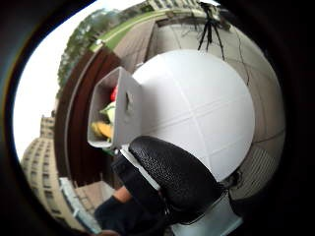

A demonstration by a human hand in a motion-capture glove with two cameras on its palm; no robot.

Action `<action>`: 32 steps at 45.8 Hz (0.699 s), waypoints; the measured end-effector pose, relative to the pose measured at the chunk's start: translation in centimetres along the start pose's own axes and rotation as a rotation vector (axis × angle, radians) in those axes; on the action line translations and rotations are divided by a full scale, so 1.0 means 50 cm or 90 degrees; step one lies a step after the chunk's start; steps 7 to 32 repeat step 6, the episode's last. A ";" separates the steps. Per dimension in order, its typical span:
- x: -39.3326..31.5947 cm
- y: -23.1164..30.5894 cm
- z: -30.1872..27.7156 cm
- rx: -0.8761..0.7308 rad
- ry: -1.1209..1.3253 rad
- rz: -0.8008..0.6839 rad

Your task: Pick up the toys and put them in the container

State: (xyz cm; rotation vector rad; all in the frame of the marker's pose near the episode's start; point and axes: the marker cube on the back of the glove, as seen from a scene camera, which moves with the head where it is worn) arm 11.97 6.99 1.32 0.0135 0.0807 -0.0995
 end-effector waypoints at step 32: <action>0.012 0.011 0.001 0.016 -0.001 0.015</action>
